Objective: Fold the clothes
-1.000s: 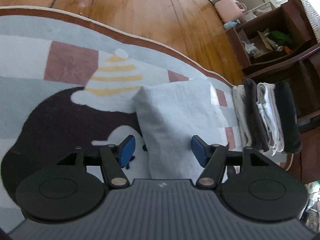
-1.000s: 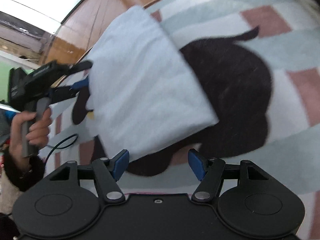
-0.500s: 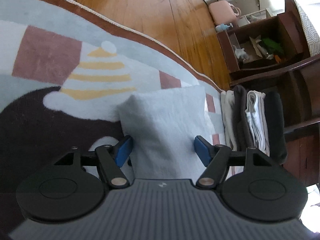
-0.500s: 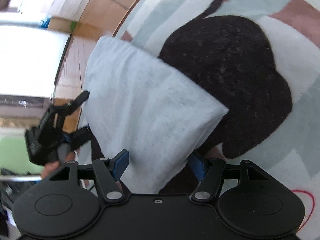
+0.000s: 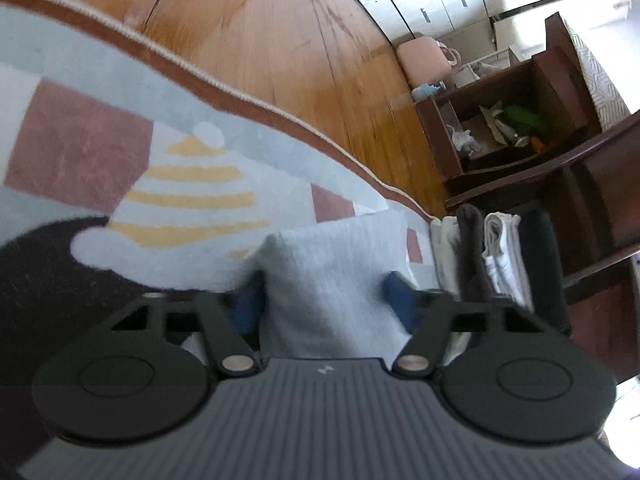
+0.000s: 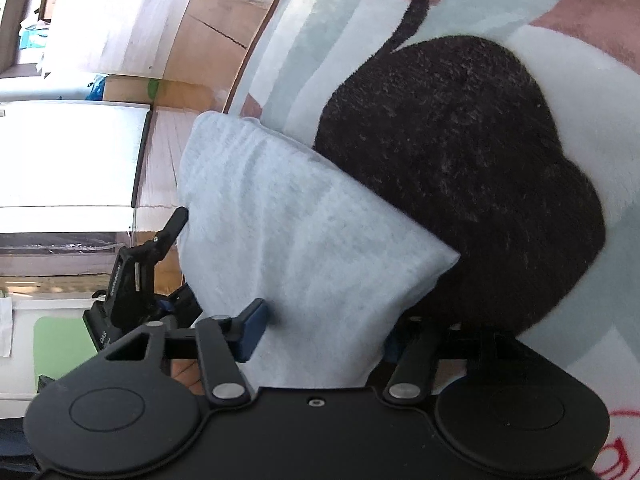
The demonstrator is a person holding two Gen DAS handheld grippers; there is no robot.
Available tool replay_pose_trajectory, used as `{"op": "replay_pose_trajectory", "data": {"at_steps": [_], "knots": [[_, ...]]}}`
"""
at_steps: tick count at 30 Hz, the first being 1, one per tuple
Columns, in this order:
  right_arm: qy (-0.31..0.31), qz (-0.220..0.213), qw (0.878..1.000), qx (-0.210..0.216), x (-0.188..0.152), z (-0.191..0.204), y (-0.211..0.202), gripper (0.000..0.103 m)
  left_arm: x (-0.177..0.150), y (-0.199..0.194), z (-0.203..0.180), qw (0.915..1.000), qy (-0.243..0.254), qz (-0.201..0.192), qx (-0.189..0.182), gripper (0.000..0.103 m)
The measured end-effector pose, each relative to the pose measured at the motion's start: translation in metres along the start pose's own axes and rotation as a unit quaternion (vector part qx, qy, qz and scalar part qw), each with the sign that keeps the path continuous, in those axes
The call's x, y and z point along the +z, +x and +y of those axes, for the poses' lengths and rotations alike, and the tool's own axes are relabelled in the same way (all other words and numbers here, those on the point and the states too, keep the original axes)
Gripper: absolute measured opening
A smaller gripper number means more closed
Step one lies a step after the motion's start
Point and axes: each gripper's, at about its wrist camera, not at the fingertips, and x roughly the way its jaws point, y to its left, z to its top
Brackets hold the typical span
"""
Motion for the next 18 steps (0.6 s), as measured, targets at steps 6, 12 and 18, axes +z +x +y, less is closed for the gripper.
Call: {"op": "replay_pose_trajectory", "data": {"at_steps": [6,12,18], "knots": [[-0.083,-0.017,0.996,-0.028,0.014,0.021,-0.002,0.026,-0.008,-0.017,-0.045,0.9924,0.105,-0.046,0.045,0.023],[-0.173,-0.071,0.979,-0.079,0.051,0.048,-0.023,0.025,-0.002,-0.021,-0.045,0.997,0.066,-0.036,0.02,0.022],[-0.168,-0.029,0.983,-0.074,0.087,0.029,-0.02,0.033,0.004,-0.016,-0.006,0.9985,-0.048,-0.011,-0.022,0.024]]}}
